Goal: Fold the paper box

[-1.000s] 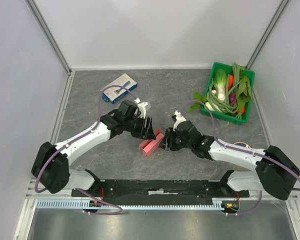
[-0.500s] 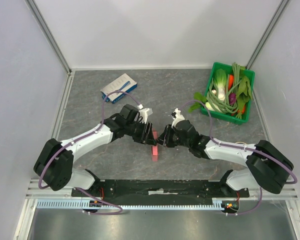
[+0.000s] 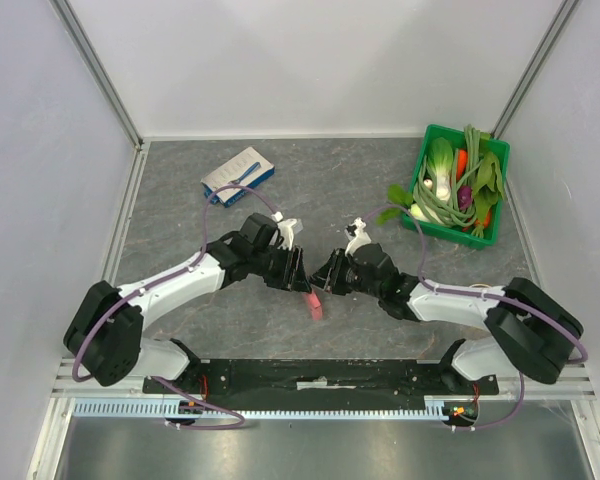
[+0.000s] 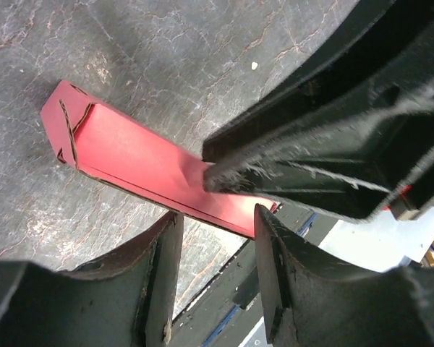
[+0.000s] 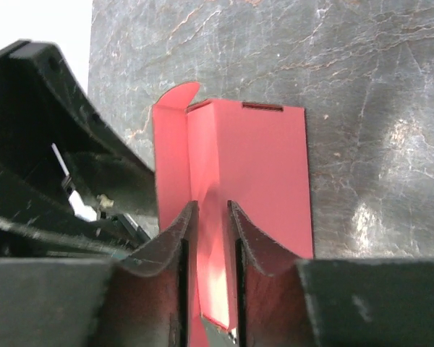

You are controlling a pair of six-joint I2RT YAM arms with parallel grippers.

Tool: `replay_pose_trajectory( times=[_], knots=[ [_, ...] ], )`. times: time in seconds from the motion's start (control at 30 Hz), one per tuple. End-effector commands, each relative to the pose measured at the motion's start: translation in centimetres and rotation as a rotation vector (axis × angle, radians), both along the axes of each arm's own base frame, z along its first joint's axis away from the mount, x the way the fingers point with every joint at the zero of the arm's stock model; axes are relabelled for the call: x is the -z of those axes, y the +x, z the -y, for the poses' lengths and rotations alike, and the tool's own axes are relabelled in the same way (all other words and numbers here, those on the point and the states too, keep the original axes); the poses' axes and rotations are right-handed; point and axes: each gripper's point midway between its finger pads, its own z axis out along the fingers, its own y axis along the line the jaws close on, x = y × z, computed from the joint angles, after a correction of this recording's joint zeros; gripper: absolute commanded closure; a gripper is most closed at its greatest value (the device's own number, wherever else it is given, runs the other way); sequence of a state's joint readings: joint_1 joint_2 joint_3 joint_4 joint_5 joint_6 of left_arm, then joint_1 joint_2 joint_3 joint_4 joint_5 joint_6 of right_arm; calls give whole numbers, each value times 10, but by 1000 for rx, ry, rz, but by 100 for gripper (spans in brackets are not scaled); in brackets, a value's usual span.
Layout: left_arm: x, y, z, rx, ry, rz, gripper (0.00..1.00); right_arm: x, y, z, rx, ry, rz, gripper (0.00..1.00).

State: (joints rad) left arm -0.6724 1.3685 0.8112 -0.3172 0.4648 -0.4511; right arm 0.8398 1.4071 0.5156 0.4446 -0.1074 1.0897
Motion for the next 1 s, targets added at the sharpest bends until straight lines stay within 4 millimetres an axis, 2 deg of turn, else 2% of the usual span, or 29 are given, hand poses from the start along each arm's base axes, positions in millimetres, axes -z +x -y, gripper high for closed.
replay_pose_trajectory(
  times=[0.0,0.1,0.27,0.4,0.5,0.57,0.6,0.63,0.67,0.7,0.73,0.77,0.8,0.87,0.97],
  knots=[
    [-11,10,1,-53,-19,67,50,-25,-6,5,-76,-45,133,60],
    [-13,10,0,-56,-20,74,45,-24,-4,20,-127,-134,184,49],
    [-18,7,-1,-60,-32,75,39,-22,-4,42,-152,-210,219,45],
    [-23,8,-1,-63,-37,87,34,-19,-6,48,-207,-234,240,34],
    [-38,10,-7,-96,-57,143,32,-18,3,60,-196,-284,262,29],
    [-41,10,-15,-132,-45,168,32,-16,12,68,-196,-317,271,27],
    [-51,15,-25,-199,-43,216,37,-15,15,70,-207,-330,277,27],
    [-53,18,-33,-248,-33,231,41,-7,18,72,-220,-358,260,27],
    [-47,16,-44,-304,-6,227,44,-5,19,73,-240,-400,240,27],
    [-54,19,-55,-382,-14,254,46,1,21,75,-263,-440,240,31],
    [-53,18,-61,-416,-10,251,51,12,20,76,-281,-471,205,33],
    [-41,13,-69,-440,22,225,54,16,19,77,-294,-489,190,37],
    [-35,13,-73,-477,37,201,61,21,20,79,-294,-515,181,45],
    [-18,10,-74,-484,81,150,70,31,11,76,-323,-571,165,48],
    [5,9,-59,-422,99,75,75,38,-3,68,-347,-633,190,49]
  ],
)
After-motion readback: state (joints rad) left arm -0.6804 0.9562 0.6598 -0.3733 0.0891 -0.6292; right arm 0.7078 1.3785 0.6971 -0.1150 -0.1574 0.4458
